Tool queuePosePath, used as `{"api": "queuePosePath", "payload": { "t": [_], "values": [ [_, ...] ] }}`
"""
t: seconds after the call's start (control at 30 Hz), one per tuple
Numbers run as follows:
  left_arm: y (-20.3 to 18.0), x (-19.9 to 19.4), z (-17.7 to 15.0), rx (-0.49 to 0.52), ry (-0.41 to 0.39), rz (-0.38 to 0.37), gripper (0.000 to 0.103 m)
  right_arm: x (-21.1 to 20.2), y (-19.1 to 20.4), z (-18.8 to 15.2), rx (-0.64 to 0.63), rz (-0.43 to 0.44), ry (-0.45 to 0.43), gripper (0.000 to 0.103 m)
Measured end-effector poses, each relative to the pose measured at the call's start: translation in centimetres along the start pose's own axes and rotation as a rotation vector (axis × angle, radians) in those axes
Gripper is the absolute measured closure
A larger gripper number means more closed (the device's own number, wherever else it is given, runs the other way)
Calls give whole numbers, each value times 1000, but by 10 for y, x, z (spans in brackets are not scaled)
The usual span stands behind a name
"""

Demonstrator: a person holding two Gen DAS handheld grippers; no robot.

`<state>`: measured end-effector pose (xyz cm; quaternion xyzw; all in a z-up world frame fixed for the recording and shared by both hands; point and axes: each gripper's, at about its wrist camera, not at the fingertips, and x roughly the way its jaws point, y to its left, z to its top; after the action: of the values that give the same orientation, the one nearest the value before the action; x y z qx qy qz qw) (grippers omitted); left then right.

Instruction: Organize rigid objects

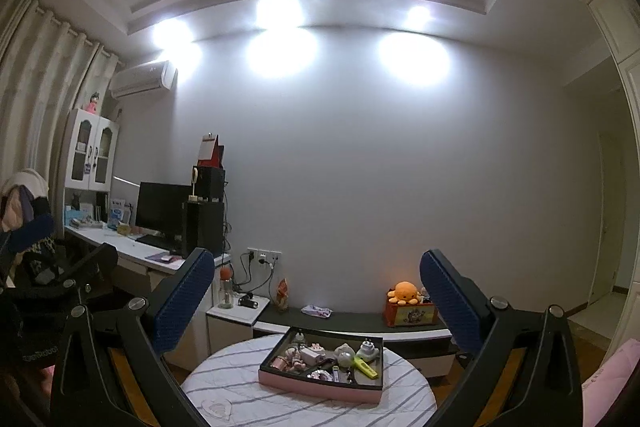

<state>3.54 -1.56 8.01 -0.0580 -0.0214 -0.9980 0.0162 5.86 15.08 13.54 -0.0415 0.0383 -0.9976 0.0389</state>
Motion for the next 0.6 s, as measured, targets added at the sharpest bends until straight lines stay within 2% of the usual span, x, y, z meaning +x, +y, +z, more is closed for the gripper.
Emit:
{"api": "queuePosePath", "payload": {
  "t": [0.6],
  "values": [
    [-4,10,-11,19,87,45,0,9,-1,-12,14,37,67,0]
  ]
}}
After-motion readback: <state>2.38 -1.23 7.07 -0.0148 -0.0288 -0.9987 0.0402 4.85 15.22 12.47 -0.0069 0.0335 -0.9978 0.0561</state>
